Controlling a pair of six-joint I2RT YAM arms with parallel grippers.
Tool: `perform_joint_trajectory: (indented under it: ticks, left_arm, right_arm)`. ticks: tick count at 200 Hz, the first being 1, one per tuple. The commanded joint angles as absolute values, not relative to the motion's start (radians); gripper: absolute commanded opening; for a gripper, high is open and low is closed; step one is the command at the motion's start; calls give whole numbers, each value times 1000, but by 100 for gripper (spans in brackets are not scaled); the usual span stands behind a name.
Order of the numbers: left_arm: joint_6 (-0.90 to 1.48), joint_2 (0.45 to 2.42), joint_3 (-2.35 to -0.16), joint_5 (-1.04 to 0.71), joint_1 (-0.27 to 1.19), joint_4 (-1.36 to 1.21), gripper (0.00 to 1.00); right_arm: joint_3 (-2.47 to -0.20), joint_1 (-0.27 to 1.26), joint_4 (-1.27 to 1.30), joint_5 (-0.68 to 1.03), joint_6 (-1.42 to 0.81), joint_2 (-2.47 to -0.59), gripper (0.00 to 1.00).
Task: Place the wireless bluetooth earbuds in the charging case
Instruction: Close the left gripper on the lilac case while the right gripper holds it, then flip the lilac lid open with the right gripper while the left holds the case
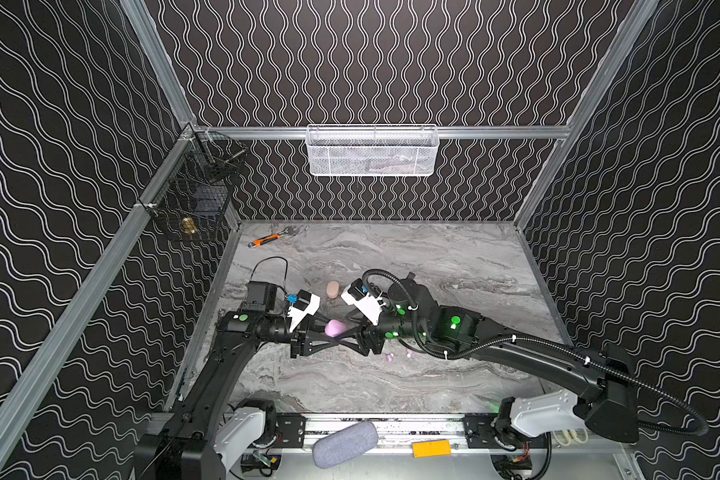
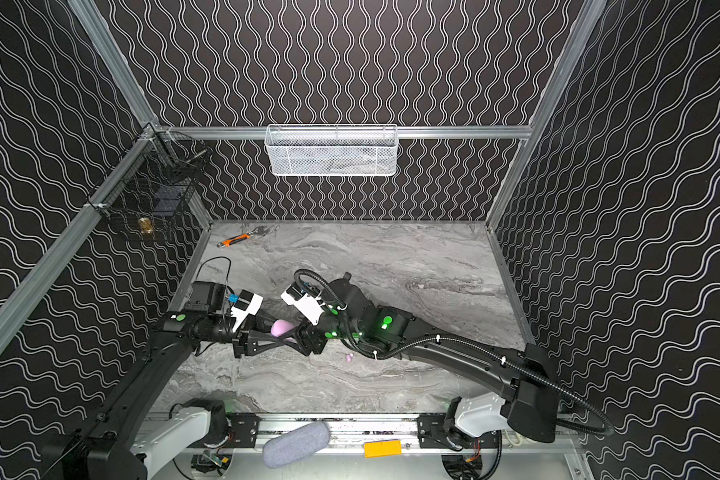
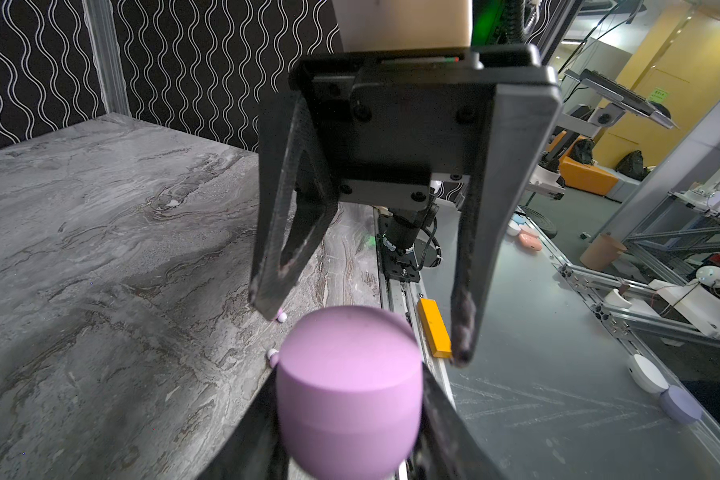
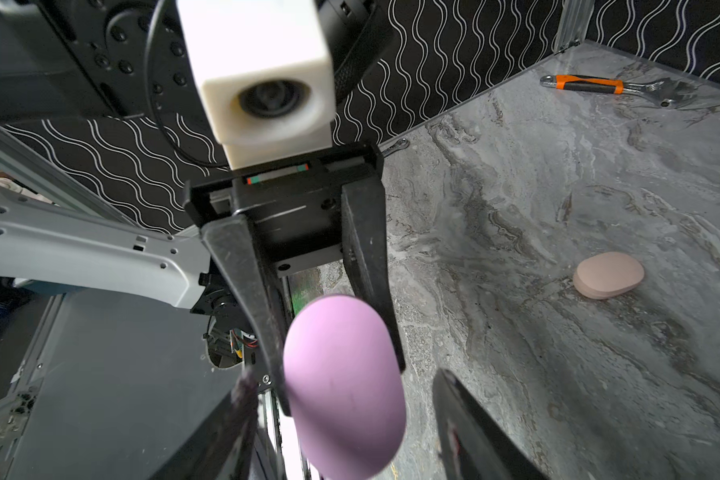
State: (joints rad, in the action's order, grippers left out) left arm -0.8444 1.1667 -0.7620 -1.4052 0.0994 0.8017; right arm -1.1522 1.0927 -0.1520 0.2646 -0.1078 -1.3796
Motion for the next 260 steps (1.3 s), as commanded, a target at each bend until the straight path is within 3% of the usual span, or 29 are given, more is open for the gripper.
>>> perform_joint_trajectory:
  ticks: [1, 260]
  left_arm:
    - [-867, 1170, -762, -1424, 101, 780, 31]
    - [-864, 1158, -760, -1428, 100, 780, 31]
  right_arm:
    - [-1161, 1096, -152, 201, -94, -1388, 68]
    - [-1165, 1083, -175, 83, -64, -1355, 69]
